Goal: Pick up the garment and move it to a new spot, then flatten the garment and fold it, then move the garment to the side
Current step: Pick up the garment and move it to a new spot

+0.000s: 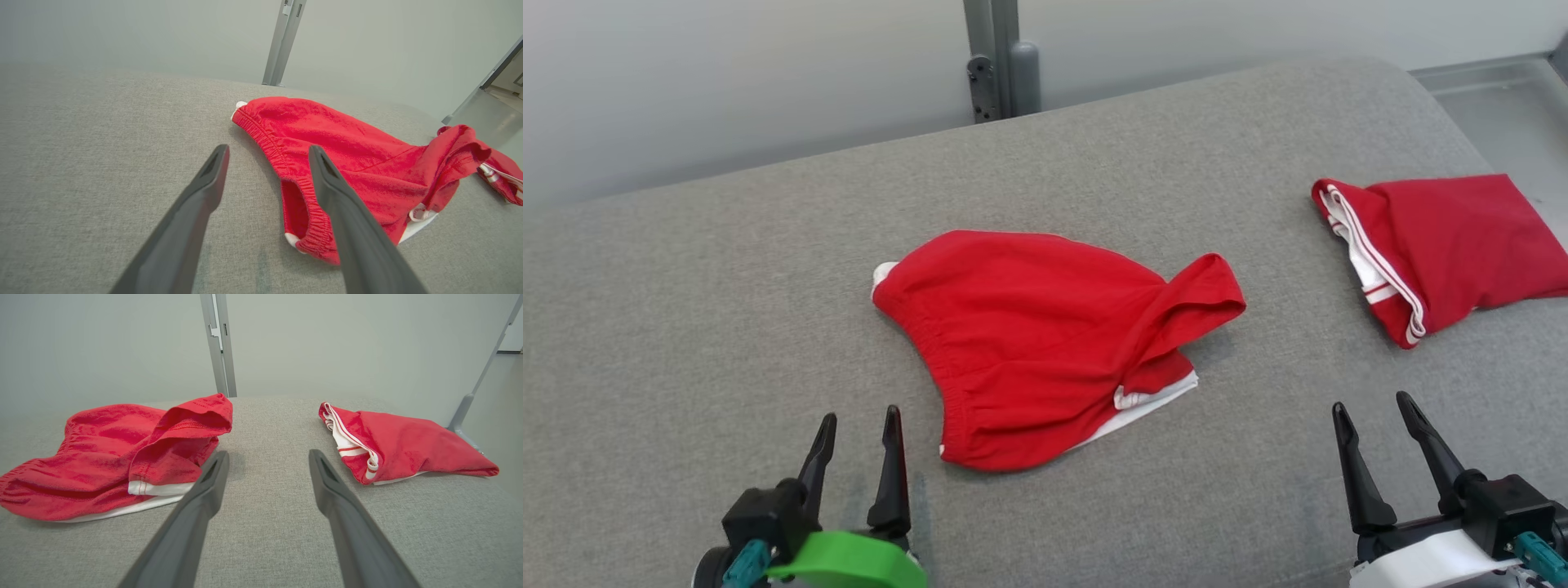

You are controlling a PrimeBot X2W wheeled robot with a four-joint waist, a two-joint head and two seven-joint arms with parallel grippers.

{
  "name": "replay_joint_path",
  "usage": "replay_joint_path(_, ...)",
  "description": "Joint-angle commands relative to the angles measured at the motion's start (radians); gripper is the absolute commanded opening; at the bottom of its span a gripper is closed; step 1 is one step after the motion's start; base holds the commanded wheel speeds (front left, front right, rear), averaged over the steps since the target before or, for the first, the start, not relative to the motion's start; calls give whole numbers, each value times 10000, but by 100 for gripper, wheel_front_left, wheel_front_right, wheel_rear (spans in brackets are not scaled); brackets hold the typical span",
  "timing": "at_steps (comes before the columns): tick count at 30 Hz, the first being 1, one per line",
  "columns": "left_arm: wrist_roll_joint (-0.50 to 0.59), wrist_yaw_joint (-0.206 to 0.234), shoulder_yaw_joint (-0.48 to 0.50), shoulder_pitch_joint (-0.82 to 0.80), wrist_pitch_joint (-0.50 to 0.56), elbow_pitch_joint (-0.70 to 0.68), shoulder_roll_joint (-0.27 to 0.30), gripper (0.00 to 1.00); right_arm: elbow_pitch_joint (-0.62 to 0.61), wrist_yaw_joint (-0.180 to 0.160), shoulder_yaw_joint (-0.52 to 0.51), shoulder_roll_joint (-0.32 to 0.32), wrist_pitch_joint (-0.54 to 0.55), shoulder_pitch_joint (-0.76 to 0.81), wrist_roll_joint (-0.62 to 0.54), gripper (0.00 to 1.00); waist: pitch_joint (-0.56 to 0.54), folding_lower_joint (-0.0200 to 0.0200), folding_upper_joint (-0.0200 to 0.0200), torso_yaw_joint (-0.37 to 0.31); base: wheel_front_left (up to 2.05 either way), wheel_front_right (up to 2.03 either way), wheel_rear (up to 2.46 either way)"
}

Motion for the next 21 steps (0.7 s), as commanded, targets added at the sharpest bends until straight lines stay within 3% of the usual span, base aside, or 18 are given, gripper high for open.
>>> replay_joint_path(1, 556, -201, 334, 419, -29, -159, -18, 100, -10, -11, -51, -58, -1, 140, -75, 100, -746, 0, 0, 825, 0, 0, 0)
replay_joint_path(6, 1899, -752, 1785, 1779, -28, -279, -471, 100, 39, -11, -130, -108, -1, 197, -148, 100, -911, 0, 0, 1150, 0, 0, 0)
replay_joint_path(17, 3756, -3085, 4316, 3032, -29, -322, -1720, 100, 290, -11, -6, -125, -1, 4, -194, 100, -1141, 0, 0, 1723, 0, 0, 0)
replay_joint_path(21, 4080, -3611, 4838, 3078, -29, -170, -2021, 100, 359, -11, 47, -100, -1, -49, -174, 100, -1195, 0, 0, 1794, 0, 0, 0)
